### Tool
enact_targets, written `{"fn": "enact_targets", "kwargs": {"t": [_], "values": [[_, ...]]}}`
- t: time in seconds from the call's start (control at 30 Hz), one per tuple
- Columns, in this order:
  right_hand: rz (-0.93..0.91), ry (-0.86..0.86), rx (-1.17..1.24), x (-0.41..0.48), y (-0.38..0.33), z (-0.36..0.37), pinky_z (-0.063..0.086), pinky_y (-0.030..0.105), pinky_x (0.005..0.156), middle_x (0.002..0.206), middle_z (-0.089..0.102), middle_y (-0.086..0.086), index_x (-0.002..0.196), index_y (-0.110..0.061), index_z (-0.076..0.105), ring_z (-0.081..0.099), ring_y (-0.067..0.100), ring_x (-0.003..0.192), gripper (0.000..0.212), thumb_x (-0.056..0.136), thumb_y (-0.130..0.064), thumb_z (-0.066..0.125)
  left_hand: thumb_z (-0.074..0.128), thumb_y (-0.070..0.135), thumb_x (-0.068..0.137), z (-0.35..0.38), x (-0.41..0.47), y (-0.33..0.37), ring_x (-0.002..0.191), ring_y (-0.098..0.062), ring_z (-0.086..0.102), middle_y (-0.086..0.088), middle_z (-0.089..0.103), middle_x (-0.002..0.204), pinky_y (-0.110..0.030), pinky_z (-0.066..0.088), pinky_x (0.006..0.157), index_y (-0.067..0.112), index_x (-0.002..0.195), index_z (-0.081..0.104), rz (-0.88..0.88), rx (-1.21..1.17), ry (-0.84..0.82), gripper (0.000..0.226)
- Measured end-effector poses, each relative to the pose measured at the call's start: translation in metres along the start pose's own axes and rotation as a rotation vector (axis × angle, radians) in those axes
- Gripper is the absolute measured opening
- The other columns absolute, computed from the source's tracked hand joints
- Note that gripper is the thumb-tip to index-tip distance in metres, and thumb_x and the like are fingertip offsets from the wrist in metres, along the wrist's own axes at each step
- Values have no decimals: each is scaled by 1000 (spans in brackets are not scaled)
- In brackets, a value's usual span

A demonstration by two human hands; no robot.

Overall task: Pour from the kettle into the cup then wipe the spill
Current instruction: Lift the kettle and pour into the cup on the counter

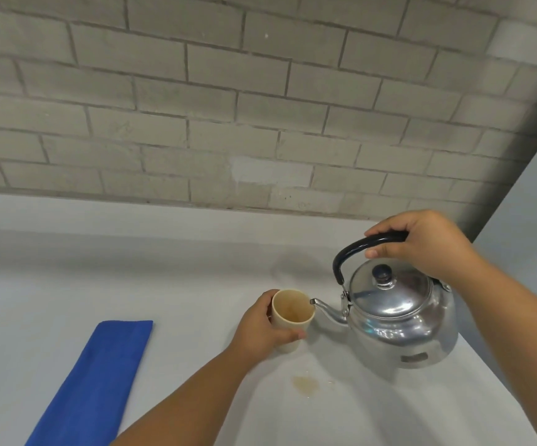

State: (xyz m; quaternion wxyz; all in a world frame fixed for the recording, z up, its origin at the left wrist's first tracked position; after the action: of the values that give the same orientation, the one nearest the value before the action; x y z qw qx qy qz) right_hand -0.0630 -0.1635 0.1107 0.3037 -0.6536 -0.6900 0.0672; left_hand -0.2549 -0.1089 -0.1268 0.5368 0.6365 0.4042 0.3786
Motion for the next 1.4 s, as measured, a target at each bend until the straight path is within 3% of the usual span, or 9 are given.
{"fn": "enact_targets", "kwargs": {"t": [0.13,0.27,0.43,0.57,0.7,1.03,1.4], "values": [[6,-9,-38,0,-1,5,39,-4,59,72,67,-27,67,-51,65,57,-18,74,29,53,-35,86,91,26,49,1,1,0,89,9,60,21,66,101,-5,47,68,43,102,55,6,-14,-10,67],[31,-30,-84,1,-4,11,40,8,64,77,66,-25,78,-44,70,60,-7,76,26,56,-37,84,91,30,47,1,1,0,95,1,62,18,65,105,-14,49,74,39,108,55,14,-25,-22,71],[19,-49,-137,4,-9,13,38,7,66,75,61,-26,89,-34,73,56,-9,75,31,60,-36,83,91,32,47,1,1,1,95,3,61,20,65,104,-10,50,72,42,107,54,26,-19,-28,71],[28,-53,-131,4,-9,13,39,8,67,76,64,-25,86,-35,74,57,-8,77,29,59,-36,83,91,32,46,2,3,1,97,-3,63,17,66,106,-18,51,76,42,107,54,26,-12,-39,71],[30,-52,-133,5,-10,11,37,7,65,74,62,-27,85,-37,73,56,-9,75,28,59,-36,83,91,35,45,1,4,1,93,3,62,21,66,103,-11,49,71,45,104,54,28,13,-40,71],[9,-69,-129,7,-14,13,37,10,62,72,62,-27,79,-43,70,57,-8,72,25,57,-39,82,91,35,44,2,5,-1,92,4,62,24,66,101,-9,49,69,47,102,54,23,19,-47,70],[-26,-93,-120,9,-19,14,41,12,65,74,65,-24,72,-49,67,59,-5,75,23,57,-40,82,91,39,41,2,8,-3,95,0,63,21,67,102,-18,51,74,49,104,53,19,34,-52,74]]}}
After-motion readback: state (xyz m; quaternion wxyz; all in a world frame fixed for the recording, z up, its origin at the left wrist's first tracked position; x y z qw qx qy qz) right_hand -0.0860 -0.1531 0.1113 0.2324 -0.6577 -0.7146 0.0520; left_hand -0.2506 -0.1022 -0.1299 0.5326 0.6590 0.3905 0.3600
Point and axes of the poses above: each hand's wrist, its own x-axis towards the middle knuckle, its own z-axis out of the palm, y = z × x, the point moved 9 cm from there along x, towards the middle knuckle
